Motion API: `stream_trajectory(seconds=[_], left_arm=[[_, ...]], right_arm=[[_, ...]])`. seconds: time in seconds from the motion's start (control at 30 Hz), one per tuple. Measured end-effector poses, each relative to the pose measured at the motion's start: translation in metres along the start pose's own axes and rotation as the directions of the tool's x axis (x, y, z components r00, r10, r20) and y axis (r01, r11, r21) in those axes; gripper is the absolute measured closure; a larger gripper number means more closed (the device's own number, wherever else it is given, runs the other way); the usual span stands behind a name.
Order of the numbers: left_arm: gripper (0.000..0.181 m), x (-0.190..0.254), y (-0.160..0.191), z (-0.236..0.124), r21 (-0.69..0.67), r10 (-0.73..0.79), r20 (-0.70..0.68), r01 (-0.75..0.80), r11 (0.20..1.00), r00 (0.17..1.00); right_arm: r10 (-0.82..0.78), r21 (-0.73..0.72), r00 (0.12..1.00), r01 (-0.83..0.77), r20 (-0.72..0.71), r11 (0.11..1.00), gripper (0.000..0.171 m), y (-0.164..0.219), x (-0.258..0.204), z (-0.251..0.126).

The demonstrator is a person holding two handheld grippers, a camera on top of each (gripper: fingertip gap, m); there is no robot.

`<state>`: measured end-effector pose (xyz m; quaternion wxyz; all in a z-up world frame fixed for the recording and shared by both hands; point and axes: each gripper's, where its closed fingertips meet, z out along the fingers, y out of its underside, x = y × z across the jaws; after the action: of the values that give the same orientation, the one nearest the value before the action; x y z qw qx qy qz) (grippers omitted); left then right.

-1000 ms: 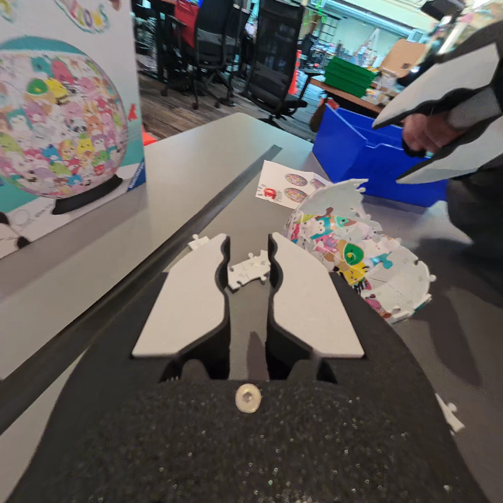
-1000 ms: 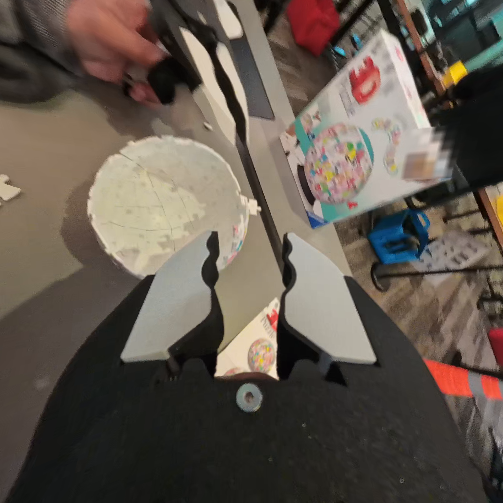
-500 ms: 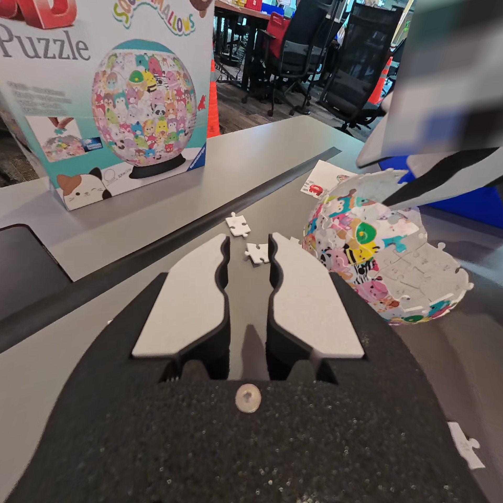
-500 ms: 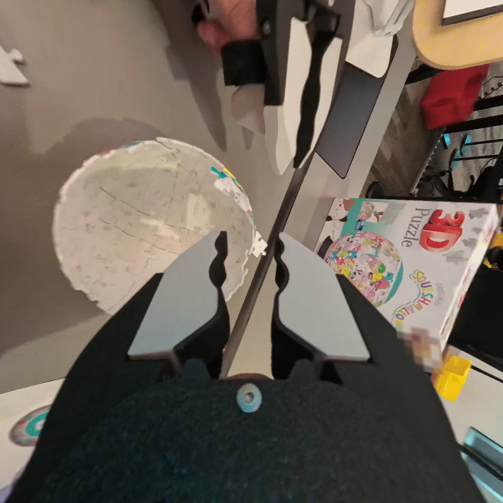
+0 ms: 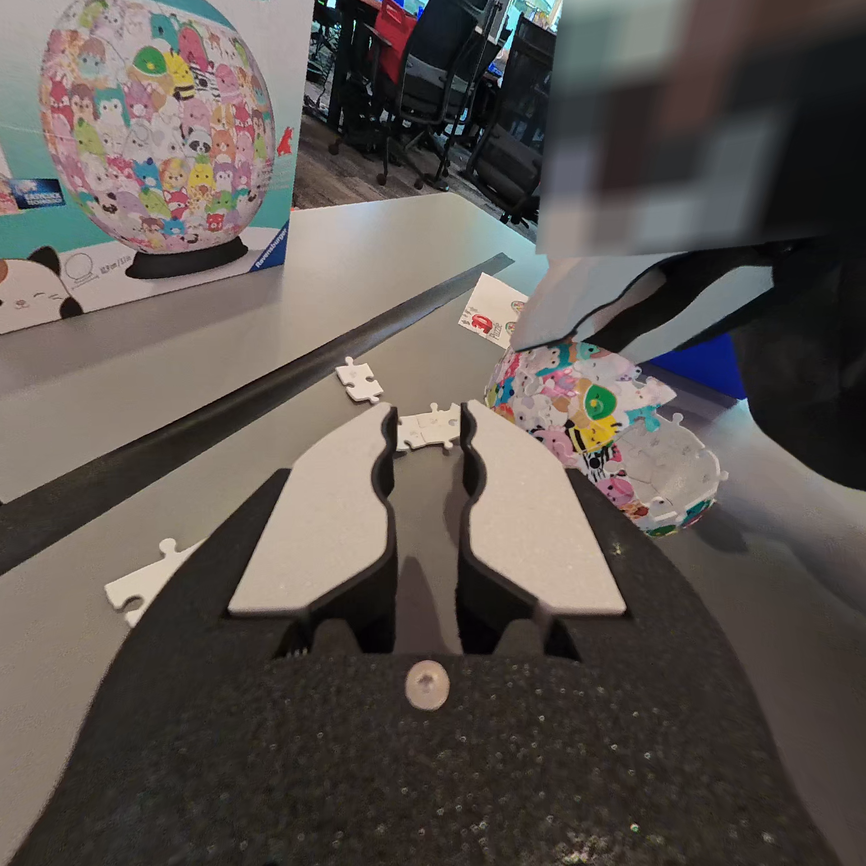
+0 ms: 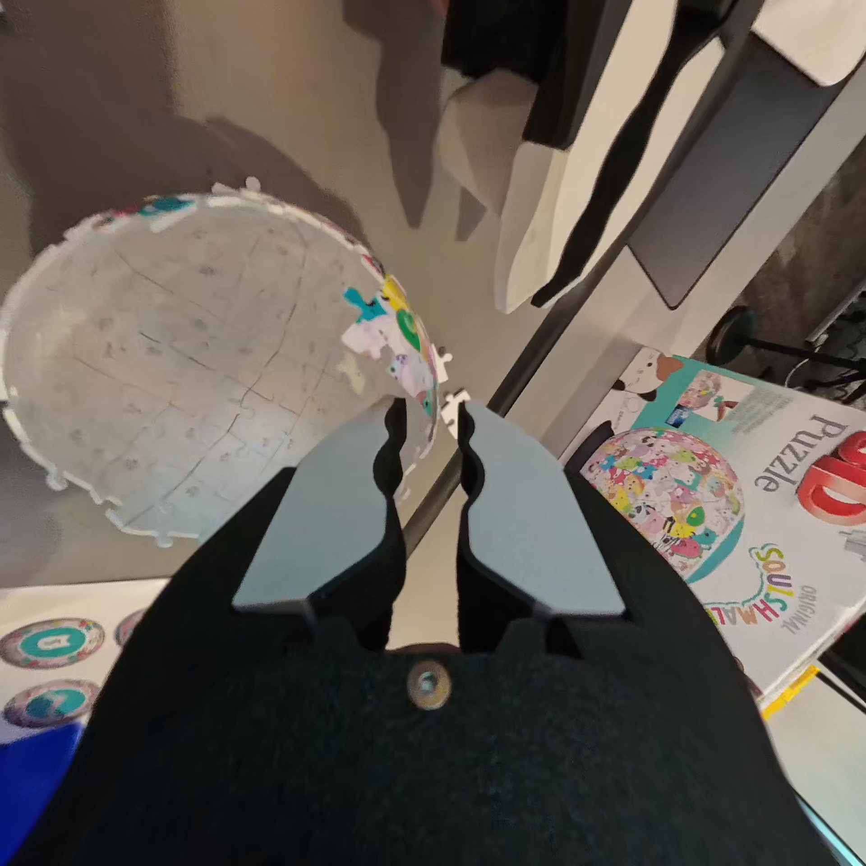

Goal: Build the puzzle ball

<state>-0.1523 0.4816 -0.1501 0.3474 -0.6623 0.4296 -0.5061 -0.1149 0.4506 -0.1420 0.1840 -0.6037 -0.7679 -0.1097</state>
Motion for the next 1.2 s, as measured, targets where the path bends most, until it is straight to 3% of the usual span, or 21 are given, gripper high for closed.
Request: stream_trajectory(seconds=[0.3, 1.2], left_arm=[[0.158, 0.0065, 0.0053, 0.0030, -0.031, 0.052, 0.004, -0.052, 0.998, 0.999], [0.158, 0.0075, 0.0073, 0.0043, -0.043, 0.047, -0.006, -0.047, 0.998, 0.999]], right_arm=[[-0.033, -0.039, 0.999, 0.034, 0.022, 0.999, 0.167, 0.0019, 0.0021, 0.0076], [-0.022, -0.037, 1.000, 0.022, 0.004, 0.999, 0.165, 0.0039, 0.0057, 0.0043]])
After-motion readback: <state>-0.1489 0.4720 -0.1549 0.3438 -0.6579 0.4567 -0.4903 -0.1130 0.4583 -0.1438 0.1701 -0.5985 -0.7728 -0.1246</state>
